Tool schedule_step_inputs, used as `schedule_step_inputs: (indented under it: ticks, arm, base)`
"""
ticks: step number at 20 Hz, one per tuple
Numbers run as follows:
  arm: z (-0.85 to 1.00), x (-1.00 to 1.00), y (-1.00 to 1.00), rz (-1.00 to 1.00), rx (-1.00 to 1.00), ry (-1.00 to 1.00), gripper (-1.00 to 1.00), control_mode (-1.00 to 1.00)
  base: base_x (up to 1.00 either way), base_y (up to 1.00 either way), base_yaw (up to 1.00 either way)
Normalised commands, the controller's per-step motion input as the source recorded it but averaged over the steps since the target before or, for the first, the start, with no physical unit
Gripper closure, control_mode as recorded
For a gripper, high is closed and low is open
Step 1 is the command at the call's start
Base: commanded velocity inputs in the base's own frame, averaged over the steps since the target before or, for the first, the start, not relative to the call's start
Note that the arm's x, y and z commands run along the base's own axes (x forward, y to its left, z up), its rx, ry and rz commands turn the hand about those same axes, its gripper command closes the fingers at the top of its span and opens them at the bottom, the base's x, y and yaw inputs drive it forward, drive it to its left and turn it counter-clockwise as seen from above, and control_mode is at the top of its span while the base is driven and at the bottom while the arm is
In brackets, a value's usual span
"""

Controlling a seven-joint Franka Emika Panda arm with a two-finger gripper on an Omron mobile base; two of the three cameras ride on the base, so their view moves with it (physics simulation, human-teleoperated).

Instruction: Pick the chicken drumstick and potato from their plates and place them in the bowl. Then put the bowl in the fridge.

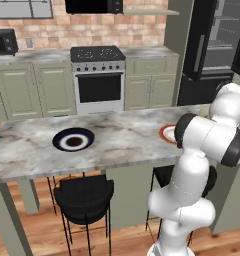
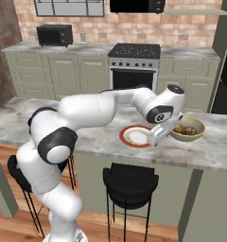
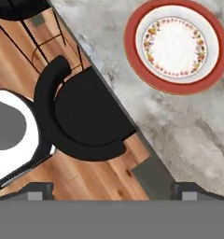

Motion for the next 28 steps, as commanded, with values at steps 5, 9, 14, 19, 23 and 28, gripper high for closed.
schedule_step_inputs:
  ticks: [5,9,14,19,23,28]
  arm:
    - [0.18,0.13,-0.04,0.0,-0.3,0.23,-1.0,-1.0]
    - [0.0,0.05,-0.02,0.0,-0.08,0.1,-1.0,-1.0]
    - [0.06,0.21,-0.13,0.0,0.0,0.15,-1.0,-1.0]
    - [0.07,0.23,-0.1,0.0,0.0,0.16,-1.0,-1.0]
    - [0.01,0.32,-0.11,0.0,-0.02,0.03,-1.0,-1.0]
    - [0.0,0.15,-0.14,0.0,0.0,-0.02,-1.0,-1.0]
  base:
    - [0.0,0.0,0.0]
    - [0.0,0.0,0.0]
    - [0.0,0.0,0.0]
    - [0.0,0.0,0.0]
    - [0.0,0.0,0.0]
    - [0.0,0.0,0.0]
